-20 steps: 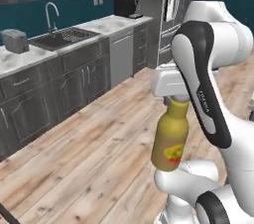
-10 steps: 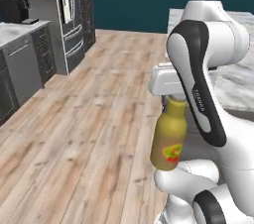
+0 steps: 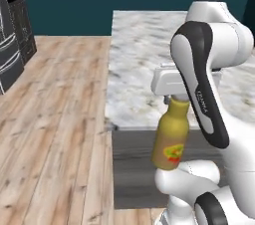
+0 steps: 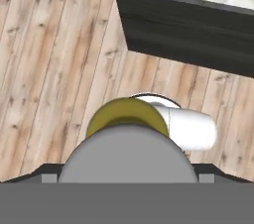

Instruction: Move the drinks to the dining counter.

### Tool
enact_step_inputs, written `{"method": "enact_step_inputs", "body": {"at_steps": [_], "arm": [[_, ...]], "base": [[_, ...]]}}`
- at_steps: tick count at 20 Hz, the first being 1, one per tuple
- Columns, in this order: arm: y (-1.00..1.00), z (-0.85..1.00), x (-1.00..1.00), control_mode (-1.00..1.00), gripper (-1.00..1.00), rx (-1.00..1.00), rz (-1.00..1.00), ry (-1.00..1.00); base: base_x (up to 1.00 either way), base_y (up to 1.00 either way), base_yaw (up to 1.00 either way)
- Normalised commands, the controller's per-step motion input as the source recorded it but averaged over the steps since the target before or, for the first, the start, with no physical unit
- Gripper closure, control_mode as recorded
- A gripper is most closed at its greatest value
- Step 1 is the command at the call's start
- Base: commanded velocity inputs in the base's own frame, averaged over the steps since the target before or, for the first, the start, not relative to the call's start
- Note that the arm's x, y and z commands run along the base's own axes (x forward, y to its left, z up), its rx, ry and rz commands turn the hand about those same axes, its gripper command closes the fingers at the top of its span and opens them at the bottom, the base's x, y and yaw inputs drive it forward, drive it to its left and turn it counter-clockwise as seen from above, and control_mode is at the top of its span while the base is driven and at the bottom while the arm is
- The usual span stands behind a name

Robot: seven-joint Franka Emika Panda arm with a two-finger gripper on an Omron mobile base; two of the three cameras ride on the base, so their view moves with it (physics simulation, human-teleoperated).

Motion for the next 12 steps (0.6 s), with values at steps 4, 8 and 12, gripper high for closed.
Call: {"method": "enact_step_inputs", "body": {"at_steps": [4,8,12], "arm": [[0.00,0.00,0.00,1.00,1.00,0.00,0.00,0.00],[0.00,0.00,0.00,1.00,1.00,0.00,0.00,0.00],[0.00,0.00,0.00,1.00,1.00,0.00,0.00,0.00]], "base": [[1.00,-0.09,-0.15],[1.00,-0.57,-0.12],[1.00,-0.42,-0.09]]}}
